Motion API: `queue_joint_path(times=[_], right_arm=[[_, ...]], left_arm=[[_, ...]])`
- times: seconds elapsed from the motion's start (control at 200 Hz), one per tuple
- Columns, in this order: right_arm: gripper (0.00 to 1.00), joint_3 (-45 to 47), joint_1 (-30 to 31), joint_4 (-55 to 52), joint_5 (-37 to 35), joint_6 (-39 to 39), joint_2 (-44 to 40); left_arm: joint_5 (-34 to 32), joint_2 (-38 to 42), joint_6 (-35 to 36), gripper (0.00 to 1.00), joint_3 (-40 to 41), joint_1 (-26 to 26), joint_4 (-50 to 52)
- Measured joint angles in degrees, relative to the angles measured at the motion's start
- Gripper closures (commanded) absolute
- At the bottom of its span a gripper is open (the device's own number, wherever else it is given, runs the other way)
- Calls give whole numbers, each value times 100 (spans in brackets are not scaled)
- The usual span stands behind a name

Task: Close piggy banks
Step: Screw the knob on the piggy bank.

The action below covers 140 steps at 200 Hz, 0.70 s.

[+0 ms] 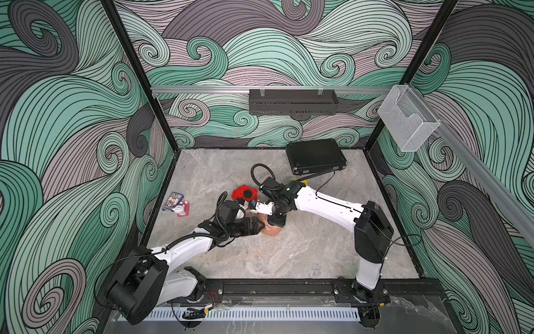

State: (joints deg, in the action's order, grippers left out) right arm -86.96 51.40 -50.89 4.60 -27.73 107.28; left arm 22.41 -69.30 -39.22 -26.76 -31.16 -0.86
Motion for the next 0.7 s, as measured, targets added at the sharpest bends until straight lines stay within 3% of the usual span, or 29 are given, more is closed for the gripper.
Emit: queue_joint_path(times=[0.7], right_arm=[[100,243,-17,522,-240,1703,-127]], left_arm=[[-2,-76,-22,14,0,-2,-87]])
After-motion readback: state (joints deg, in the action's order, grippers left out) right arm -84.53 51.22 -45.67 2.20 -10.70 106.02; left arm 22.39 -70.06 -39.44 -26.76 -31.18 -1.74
